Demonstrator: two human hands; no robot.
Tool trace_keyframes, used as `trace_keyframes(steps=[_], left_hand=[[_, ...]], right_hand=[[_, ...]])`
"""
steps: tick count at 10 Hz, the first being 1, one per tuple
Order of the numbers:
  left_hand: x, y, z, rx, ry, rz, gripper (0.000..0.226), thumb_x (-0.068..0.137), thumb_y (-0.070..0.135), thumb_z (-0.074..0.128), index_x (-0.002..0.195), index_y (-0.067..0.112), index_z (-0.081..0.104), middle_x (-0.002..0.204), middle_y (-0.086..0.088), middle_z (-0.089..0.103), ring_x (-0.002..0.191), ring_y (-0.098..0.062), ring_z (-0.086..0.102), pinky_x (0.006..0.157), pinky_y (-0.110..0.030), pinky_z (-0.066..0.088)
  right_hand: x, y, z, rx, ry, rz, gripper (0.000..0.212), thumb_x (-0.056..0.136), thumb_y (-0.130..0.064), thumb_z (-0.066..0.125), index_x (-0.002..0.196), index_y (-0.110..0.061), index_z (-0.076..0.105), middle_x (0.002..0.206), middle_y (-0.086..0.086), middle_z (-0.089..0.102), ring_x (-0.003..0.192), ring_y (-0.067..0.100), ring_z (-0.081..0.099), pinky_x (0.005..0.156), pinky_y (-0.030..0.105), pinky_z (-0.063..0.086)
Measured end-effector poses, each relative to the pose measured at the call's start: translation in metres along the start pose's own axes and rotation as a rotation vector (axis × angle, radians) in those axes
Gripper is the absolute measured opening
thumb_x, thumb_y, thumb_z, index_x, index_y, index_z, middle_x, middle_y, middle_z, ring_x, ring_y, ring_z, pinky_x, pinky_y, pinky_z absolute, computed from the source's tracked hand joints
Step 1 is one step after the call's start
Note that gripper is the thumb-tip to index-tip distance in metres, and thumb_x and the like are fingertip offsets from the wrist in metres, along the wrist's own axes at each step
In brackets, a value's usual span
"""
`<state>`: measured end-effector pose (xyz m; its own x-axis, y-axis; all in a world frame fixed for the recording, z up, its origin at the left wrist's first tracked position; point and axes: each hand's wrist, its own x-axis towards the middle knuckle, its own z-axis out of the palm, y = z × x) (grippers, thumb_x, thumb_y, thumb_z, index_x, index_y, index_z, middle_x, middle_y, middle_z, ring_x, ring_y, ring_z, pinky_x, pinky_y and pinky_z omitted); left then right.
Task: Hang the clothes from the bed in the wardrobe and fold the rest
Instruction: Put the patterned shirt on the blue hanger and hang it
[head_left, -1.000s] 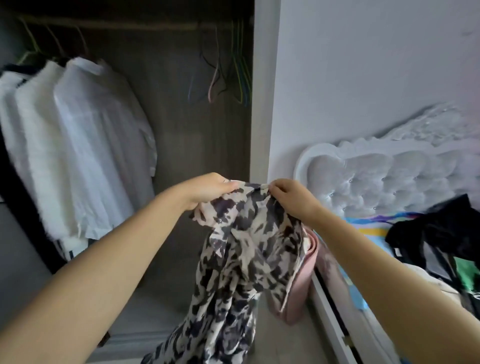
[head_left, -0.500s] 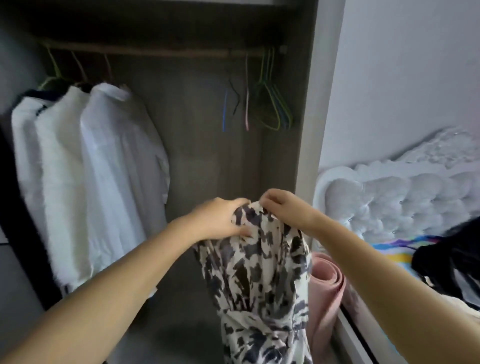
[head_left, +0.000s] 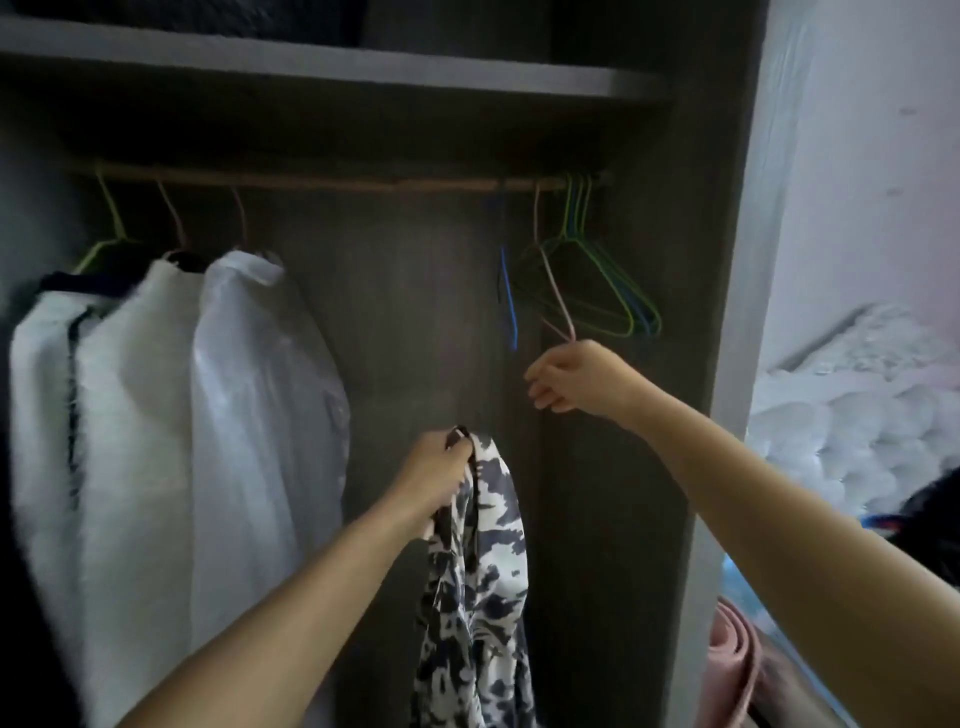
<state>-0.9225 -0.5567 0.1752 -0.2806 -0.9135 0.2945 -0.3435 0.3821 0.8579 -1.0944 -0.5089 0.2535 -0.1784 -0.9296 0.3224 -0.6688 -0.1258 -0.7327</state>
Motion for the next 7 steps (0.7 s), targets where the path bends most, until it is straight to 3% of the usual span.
trace_keyframes(steps=[1, 2, 3, 4, 5, 6, 7], left_hand=[[0.013, -0.014, -0.002, -0.027, 0.002, -0.064, 0.033, 0.096, 0.019, 0.043, 0.064, 0.014, 0.042, 0.042, 0.006, 0.038, 0.031, -0.004, 0.035, 0.038, -0.021, 0.026], [0.037, -0.024, -0.009, -0.058, 0.023, -0.106, 0.036, 0.096, 0.02, 0.043, 0.061, 0.017, 0.035, 0.042, 0.006, 0.031, 0.038, -0.011, 0.03, 0.045, -0.026, 0.021], [0.061, -0.03, -0.021, -0.041, 0.034, -0.105, 0.036, 0.095, 0.02, 0.045, 0.06, 0.018, 0.036, 0.044, 0.005, 0.033, 0.038, -0.011, 0.033, 0.045, -0.026, 0.022], [0.084, -0.036, -0.035, 0.025, 0.031, -0.093, 0.028, 0.094, 0.019, 0.044, 0.066, 0.015, 0.041, 0.05, 0.001, 0.034, 0.04, -0.011, 0.031, 0.044, -0.025, 0.021], [0.103, -0.041, -0.046, 0.008, 0.066, -0.067, 0.023, 0.095, 0.015, 0.045, 0.073, 0.01, 0.047, 0.06, -0.007, 0.038, 0.046, -0.012, 0.033, 0.039, -0.02, 0.023], [0.119, -0.048, -0.051, -0.05, 0.1, -0.081, 0.021, 0.096, 0.015, 0.046, 0.078, 0.009, 0.053, 0.069, -0.012, 0.048, 0.058, -0.017, 0.046, 0.048, -0.022, 0.031], [0.127, -0.055, -0.05, -0.107, 0.09, -0.115, 0.018, 0.095, 0.017, 0.046, 0.087, 0.009, 0.06, 0.077, -0.015, 0.056, 0.07, -0.02, 0.054, 0.064, -0.027, 0.037]], right_hand=[[0.059, -0.021, -0.01, -0.071, 0.216, -0.092, 0.025, 0.092, -0.01, 0.044, 0.091, -0.006, 0.068, 0.094, 0.018, 0.07, 0.085, 0.028, 0.068, 0.074, 0.036, 0.055], [0.121, -0.041, -0.015, -0.328, 0.33, -0.101, 0.029, 0.096, -0.017, 0.044, 0.111, -0.001, 0.063, 0.113, 0.02, 0.063, 0.107, 0.033, 0.058, 0.079, 0.029, 0.042], [0.181, -0.04, -0.006, -0.393, 0.296, 0.083, 0.043, 0.099, -0.027, 0.047, 0.131, 0.001, 0.045, 0.134, 0.022, 0.049, 0.121, 0.035, 0.049, 0.091, 0.032, 0.042], [0.219, -0.02, 0.013, -0.305, 0.167, 0.192, 0.039, 0.099, -0.015, 0.043, 0.134, 0.003, 0.045, 0.136, 0.021, 0.05, 0.123, 0.034, 0.051, 0.089, 0.033, 0.045], [0.24, -0.005, 0.02, -0.194, 0.209, 0.221, 0.038, 0.099, -0.006, 0.035, 0.134, 0.005, 0.046, 0.136, 0.021, 0.051, 0.124, 0.033, 0.05, 0.088, 0.032, 0.045], [0.247, -0.001, 0.021, -0.18, 0.377, 0.156, 0.036, 0.101, -0.005, 0.033, 0.129, 0.01, 0.048, 0.134, 0.025, 0.051, 0.126, 0.036, 0.047, 0.1, 0.034, 0.037], [0.242, 0.003, 0.022, -0.065, 0.514, 0.041, 0.033, 0.102, -0.012, 0.036, 0.124, 0.006, 0.051, 0.129, 0.025, 0.054, 0.121, 0.036, 0.051, 0.095, 0.033, 0.038]])
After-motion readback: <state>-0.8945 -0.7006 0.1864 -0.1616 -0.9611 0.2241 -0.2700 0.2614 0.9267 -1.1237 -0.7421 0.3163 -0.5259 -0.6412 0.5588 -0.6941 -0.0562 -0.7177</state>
